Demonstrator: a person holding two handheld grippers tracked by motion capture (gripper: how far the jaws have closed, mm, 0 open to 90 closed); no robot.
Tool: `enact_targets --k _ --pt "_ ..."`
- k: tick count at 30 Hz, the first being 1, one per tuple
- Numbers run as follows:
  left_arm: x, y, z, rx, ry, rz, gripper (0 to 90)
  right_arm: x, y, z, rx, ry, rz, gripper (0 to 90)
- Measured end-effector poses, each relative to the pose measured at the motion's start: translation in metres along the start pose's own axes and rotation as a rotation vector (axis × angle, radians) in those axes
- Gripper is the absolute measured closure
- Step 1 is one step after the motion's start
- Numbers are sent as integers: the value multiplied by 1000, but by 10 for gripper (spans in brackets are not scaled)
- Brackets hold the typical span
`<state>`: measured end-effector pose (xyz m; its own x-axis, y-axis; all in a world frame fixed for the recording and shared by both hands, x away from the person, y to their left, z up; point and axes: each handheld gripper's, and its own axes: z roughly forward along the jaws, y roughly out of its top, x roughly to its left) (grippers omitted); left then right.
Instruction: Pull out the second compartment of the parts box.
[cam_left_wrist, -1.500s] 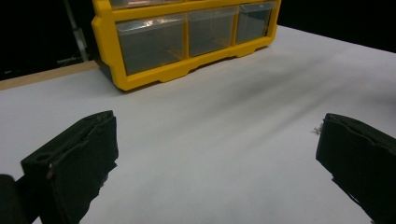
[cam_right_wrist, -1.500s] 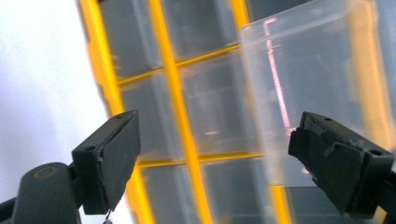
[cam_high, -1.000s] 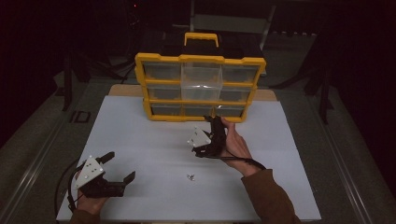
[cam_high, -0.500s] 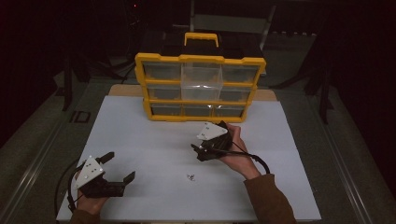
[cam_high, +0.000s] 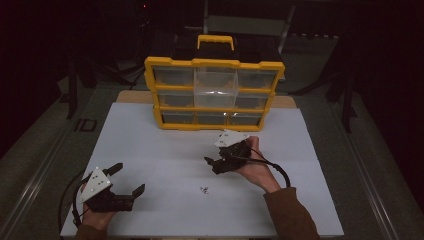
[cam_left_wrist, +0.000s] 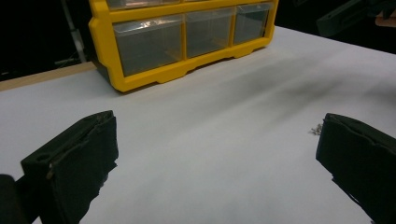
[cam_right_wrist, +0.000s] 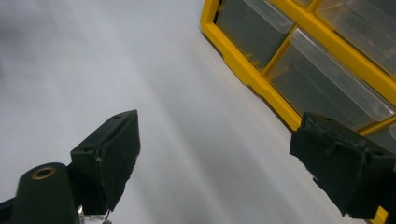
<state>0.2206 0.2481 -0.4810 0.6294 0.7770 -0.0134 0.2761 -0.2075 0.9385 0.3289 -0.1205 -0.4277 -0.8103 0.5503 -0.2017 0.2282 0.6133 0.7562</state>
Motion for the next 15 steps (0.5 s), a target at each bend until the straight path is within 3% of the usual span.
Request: enact_targets --k 4,15 --pt "0 0 0 0 -1 0 0 0 1 -2 -8 20 1 137" --pt "0 0 1 1 -2 -1 0 2 -1 -4 63 99 -29 139"
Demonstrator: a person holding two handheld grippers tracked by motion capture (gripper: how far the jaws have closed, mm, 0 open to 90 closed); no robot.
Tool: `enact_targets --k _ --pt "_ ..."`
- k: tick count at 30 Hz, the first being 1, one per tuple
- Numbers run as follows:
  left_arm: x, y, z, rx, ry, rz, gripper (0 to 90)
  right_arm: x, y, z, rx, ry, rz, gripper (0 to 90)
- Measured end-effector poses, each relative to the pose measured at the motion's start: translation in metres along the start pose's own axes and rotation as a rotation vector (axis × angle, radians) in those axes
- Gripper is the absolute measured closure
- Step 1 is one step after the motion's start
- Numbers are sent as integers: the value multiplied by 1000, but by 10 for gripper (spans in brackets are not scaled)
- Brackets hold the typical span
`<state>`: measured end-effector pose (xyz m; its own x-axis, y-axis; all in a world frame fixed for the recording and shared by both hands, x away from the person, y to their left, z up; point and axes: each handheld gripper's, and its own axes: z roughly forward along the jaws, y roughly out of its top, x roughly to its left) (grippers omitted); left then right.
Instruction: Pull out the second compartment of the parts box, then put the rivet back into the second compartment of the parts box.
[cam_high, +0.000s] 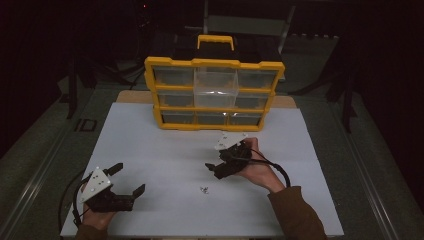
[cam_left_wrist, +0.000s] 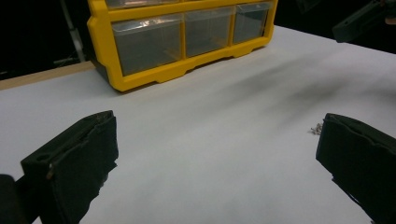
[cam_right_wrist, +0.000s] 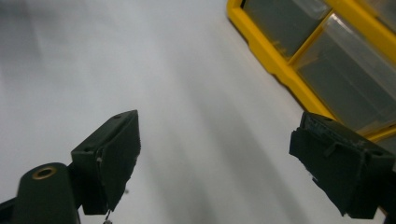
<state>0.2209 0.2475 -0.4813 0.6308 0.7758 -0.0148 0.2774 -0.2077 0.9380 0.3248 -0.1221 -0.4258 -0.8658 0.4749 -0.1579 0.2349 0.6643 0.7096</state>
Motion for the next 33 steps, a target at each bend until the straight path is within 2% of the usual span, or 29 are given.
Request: enact_targets --k 5,12,18,26,33 --pt "0 0 0 3 0 1 0 3 -1 1 28 24 7 139" --pt "0 -1 -1 3 5 -4 0 10 -1 10 76 52 -15 139" --pt "-1 0 0 6 3 -1 0 11 -1 15 104 75 -14 139" --pt "0 -1 0 6 7 -2 0 15 -3 20 161 83 -36 140" --pt "0 0 0 7 8 0 0 19 -4 30 217 71 -54 144"
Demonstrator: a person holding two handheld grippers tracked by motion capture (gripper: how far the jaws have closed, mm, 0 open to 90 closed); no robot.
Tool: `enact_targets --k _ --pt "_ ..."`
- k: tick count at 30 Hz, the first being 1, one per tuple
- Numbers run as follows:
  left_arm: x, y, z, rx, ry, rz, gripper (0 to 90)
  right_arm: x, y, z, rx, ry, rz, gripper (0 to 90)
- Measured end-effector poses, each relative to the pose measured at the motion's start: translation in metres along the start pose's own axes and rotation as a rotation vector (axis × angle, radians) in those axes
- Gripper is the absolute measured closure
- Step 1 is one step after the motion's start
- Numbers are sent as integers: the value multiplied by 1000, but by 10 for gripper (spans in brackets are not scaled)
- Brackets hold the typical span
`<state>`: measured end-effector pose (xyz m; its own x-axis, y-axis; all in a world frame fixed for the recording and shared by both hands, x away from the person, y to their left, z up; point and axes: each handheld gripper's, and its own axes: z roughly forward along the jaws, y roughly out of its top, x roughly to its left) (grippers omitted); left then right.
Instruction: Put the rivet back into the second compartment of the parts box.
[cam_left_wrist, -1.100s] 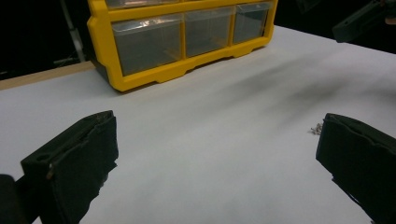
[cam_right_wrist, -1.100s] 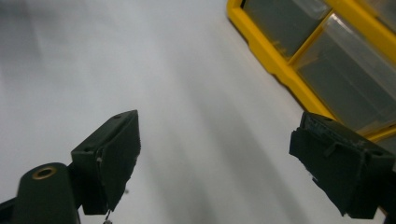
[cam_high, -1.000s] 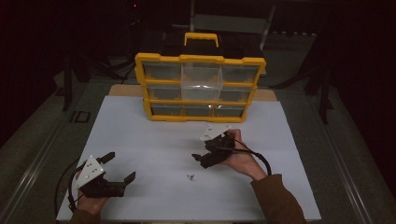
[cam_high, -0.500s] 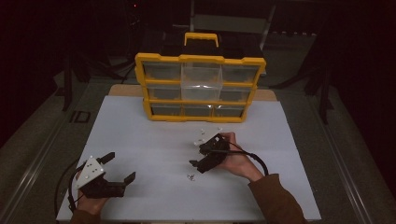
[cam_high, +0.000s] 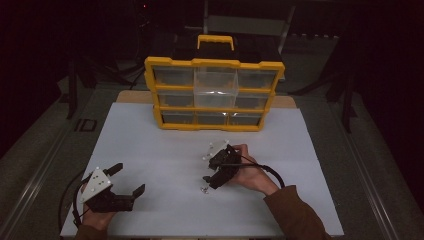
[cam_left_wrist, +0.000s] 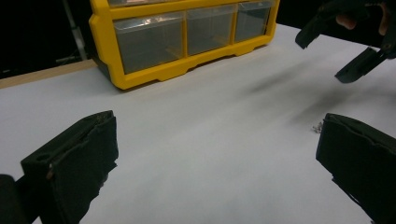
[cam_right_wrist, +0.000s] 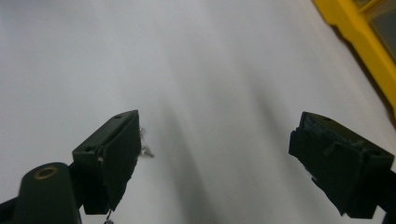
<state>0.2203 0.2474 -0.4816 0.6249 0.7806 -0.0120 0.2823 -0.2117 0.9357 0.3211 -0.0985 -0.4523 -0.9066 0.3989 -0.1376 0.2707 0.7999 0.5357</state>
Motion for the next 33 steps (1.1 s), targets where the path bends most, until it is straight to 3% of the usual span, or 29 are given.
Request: enact_targets --k 20,33 --pt "-1 0 -1 -3 -1 1 0 18 2 36 108 35 -13 149" --pt "-1 0 -1 -4 -1 1 0 17 -1 51 165 37 -13 155"
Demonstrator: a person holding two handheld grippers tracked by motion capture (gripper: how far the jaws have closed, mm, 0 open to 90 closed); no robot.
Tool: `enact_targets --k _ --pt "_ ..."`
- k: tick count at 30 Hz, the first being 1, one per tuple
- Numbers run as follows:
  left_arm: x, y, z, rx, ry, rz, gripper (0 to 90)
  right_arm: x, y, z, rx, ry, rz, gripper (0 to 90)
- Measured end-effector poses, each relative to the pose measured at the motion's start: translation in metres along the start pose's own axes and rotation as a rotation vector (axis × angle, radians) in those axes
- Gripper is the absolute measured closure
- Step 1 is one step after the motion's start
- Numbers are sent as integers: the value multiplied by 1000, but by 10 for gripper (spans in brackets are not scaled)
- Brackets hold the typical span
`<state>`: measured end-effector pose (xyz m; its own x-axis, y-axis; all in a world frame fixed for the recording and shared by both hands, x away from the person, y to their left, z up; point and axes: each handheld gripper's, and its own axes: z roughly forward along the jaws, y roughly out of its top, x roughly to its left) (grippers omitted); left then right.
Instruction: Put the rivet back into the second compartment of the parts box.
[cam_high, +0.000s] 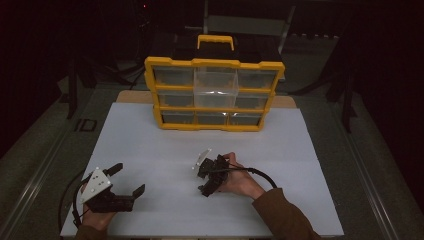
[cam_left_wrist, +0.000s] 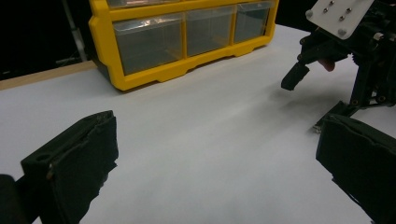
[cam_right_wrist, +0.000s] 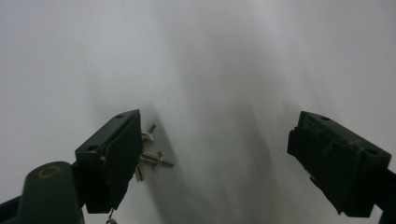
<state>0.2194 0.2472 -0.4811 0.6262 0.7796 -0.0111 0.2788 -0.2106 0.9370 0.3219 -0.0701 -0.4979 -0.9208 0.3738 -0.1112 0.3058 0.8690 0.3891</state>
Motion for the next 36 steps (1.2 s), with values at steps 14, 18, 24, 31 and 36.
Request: enact_targets --k 14,18,24,31,36 --pt "0 0 0 3 0 2 0 -9 -11 -3 35 3 29 166" --pt "0 0 0 4 1 3 0 -14 -14 -7 24 0 53 190" --pt "0 0 1 6 1 3 0 -15 -17 -8 29 20 74 243" --pt "0 0 1 7 1 3 0 -11 -20 -5 47 43 56 449" --pt "0 0 1 8 1 4 0 -10 -19 -6 48 77 48 613"
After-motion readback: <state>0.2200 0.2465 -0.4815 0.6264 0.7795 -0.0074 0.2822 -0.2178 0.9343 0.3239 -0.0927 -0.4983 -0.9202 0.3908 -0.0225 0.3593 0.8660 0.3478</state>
